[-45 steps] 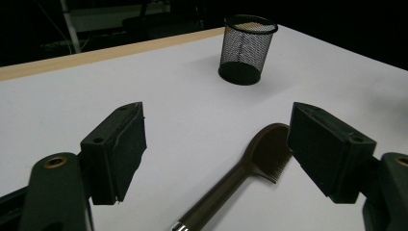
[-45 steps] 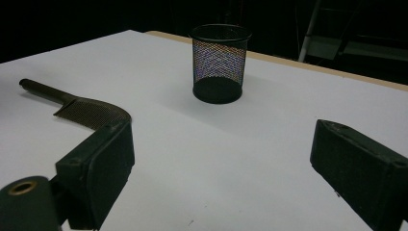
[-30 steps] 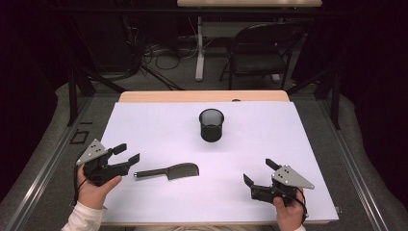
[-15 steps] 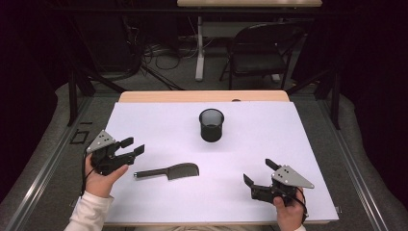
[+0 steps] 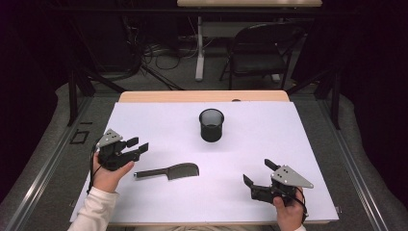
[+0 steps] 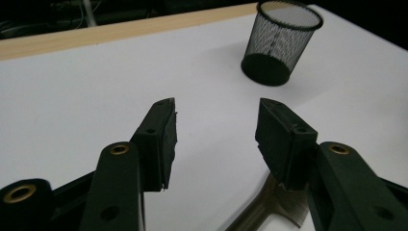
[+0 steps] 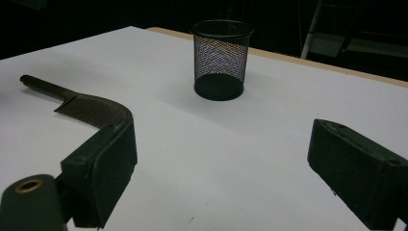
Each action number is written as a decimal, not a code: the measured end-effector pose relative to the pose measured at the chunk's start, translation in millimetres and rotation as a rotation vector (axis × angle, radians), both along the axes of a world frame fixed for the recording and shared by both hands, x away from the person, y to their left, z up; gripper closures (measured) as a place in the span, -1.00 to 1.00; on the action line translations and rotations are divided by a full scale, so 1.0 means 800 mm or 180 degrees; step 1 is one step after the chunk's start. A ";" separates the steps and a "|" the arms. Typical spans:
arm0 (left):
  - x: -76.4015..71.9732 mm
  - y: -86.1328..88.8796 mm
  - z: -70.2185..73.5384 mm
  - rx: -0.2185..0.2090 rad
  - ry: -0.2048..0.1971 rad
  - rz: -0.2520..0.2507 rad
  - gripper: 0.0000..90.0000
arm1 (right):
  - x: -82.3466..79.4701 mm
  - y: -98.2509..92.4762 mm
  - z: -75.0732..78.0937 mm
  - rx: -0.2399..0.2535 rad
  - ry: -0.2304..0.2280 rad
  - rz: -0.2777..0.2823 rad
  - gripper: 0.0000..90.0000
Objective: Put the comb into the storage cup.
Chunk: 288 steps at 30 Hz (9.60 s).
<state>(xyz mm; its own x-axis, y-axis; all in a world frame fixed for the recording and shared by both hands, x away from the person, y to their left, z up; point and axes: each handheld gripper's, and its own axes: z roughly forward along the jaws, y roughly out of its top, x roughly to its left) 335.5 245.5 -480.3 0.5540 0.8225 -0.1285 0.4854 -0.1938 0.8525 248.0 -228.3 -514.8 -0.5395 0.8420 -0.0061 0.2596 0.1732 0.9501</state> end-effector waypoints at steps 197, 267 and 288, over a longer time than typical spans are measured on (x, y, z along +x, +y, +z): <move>0.005 -0.048 -0.024 0.1300 0.1010 -0.0736 -0.91 | 0.006 0.004 -0.010 -0.0133 0.0141 0.0046 -0.69; 0.030 -0.100 -0.043 0.2299 0.1365 -0.1263 0.27 | 0.007 0.005 -0.012 -0.0172 0.0170 0.0086 -0.69; 0.034 -0.106 -0.052 0.2389 0.1489 -0.1321 0.44 | 0.007 0.005 -0.012 -0.0172 0.0175 0.0091 -0.69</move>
<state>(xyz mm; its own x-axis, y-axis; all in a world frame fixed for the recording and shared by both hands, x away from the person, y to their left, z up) 362.8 160.6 -522.0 0.8444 0.5313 0.0686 0.5139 -0.8395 0.1764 253.7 -223.9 -524.4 -0.5641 0.8254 -0.0210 0.3052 0.2320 0.9236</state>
